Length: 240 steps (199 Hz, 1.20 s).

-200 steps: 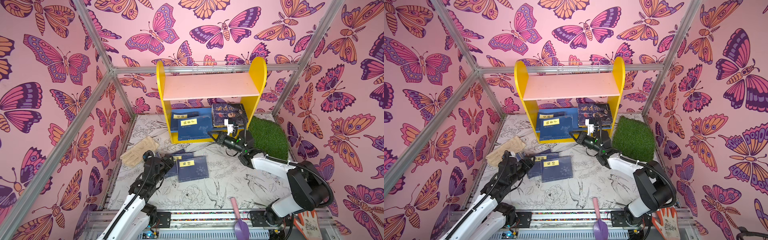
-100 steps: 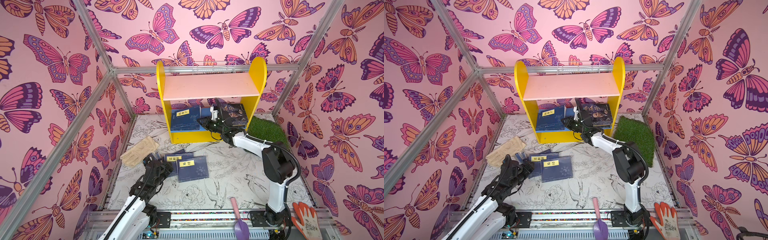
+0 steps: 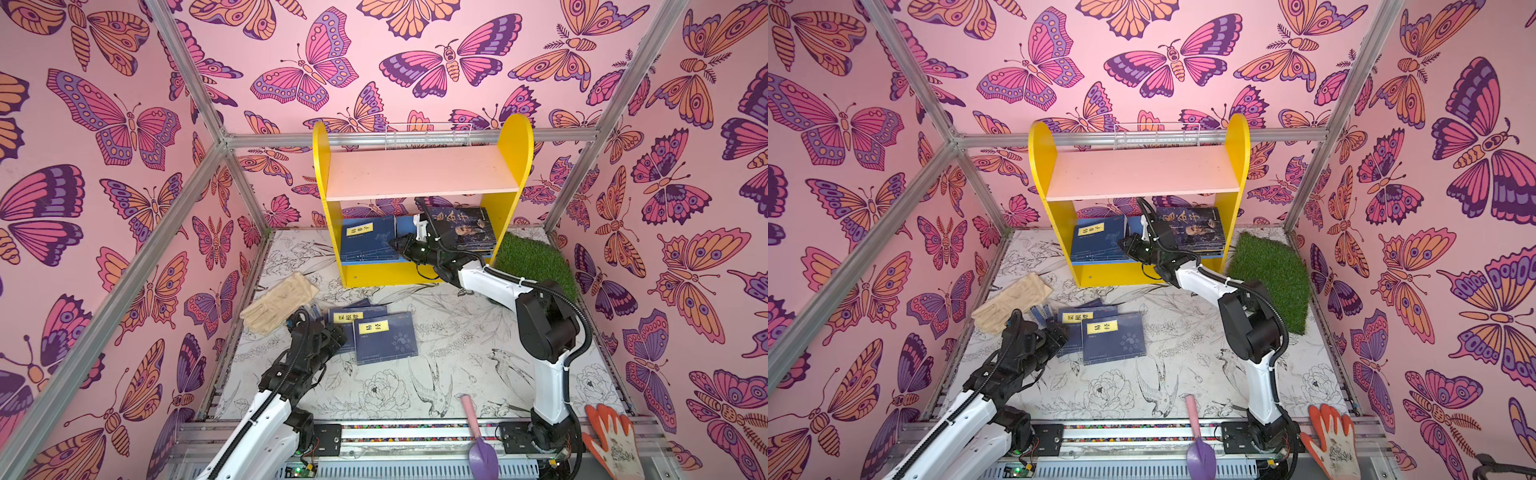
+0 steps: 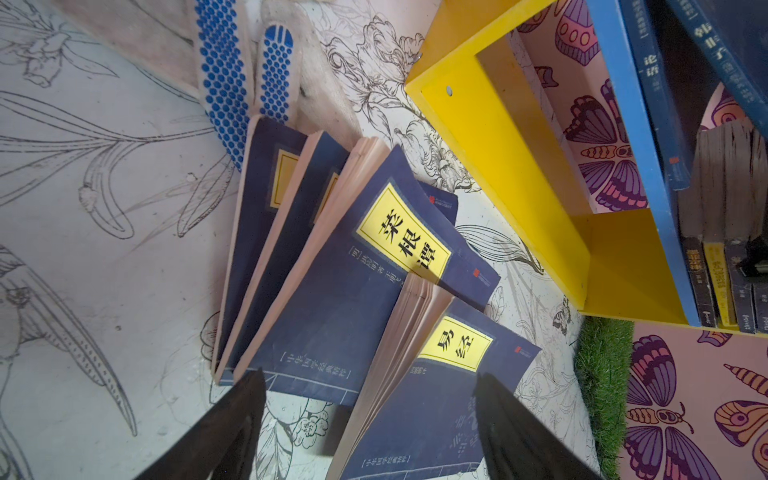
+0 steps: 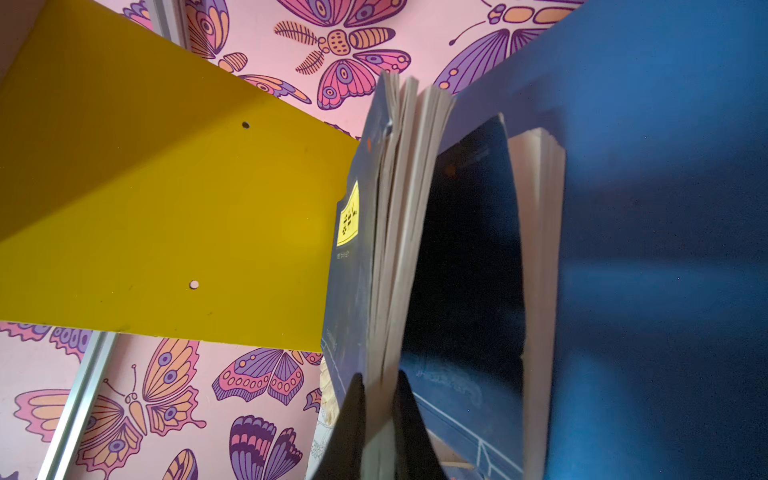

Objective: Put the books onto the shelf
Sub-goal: 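Lower the book flat onto the shelf board with the right gripper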

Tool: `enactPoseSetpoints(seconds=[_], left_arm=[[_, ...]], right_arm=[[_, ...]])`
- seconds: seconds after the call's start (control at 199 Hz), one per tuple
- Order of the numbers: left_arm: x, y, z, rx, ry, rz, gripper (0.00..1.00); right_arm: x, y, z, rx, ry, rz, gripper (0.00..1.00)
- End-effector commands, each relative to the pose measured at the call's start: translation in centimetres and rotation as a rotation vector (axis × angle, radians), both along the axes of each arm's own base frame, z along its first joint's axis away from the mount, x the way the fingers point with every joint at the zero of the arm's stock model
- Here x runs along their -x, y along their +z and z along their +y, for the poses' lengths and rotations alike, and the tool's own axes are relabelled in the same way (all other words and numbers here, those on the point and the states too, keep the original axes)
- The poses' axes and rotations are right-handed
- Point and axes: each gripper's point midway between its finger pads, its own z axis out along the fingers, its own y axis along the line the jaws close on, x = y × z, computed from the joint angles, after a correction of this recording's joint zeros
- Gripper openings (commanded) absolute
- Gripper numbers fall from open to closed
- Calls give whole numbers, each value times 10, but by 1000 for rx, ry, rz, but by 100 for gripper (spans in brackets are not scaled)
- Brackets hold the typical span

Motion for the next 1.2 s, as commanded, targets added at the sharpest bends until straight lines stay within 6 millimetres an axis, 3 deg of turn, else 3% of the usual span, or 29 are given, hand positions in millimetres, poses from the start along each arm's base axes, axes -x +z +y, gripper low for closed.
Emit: enactPoseSetpoints(seconds=[0.0, 0.231, 0.452, 0.718, 0.914, 1.2], left_arm=[[2, -2, 2, -21, -5, 18, 81], [1, -1, 1, -13, -5, 18, 81], [0, 1, 0, -7, -8, 15, 81], [-3, 3, -2, -12, -18, 16, 81], [-3, 3, -3, -14, -26, 18, 81], [-3, -1, -5, -3, -28, 23, 81]], right_arm=[[1, -11, 11, 37, 1, 13, 3], [5, -13, 5, 234, -23, 7, 44], [2, -13, -9, 417, -53, -12, 65], [-5, -8, -16, 507, -62, -74, 68], [16, 0, -5, 487, 79, -136, 66], [38, -26, -9, 667, 187, -160, 67]])
